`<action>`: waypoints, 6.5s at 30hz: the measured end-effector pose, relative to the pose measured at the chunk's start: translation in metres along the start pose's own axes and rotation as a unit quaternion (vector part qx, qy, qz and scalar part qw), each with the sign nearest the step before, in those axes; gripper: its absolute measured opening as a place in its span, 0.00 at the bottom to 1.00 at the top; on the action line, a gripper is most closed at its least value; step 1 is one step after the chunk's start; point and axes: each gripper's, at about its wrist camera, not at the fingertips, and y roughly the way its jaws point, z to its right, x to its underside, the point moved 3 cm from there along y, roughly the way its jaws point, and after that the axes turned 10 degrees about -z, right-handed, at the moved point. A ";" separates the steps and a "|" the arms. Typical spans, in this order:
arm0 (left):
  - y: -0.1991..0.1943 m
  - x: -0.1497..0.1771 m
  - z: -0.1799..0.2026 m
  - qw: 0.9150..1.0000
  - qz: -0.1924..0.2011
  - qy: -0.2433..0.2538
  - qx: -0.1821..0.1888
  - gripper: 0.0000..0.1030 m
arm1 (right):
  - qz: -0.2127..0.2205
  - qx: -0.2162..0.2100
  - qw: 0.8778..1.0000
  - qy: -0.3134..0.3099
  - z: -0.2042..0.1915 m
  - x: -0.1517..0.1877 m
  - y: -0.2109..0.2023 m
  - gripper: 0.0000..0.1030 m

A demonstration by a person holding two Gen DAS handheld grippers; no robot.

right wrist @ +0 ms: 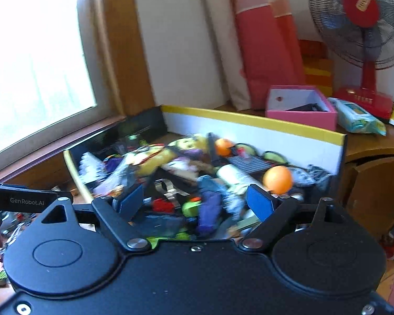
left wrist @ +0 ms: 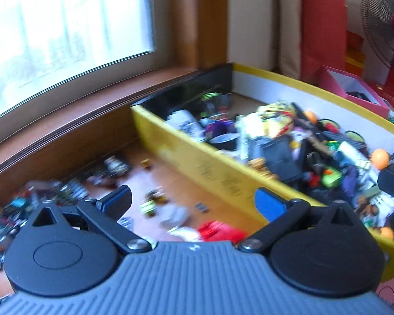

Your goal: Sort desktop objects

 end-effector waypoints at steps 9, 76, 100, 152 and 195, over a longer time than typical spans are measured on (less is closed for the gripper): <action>-0.023 0.033 -0.066 0.998 -0.004 -0.047 -0.045 1.00 | -0.007 -0.048 0.998 -0.050 -0.067 0.009 -0.005 0.84; 0.033 0.098 -0.167 0.998 -0.057 -0.040 -0.002 0.45 | -0.135 -0.129 0.970 -0.153 -0.180 0.061 0.148 0.84; 0.030 0.096 -0.167 0.998 -0.047 -0.042 0.000 0.35 | -0.102 -0.127 0.979 -0.126 -0.160 0.055 0.128 0.09; -0.003 0.098 -0.154 0.998 -0.015 -0.037 -0.037 0.34 | -0.079 -0.117 0.976 -0.165 -0.163 0.067 0.123 0.41; 0.025 -0.052 0.081 0.979 0.118 0.143 0.088 0.54 | 0.013 -0.012 0.999 -0.032 0.025 -0.008 0.027 0.41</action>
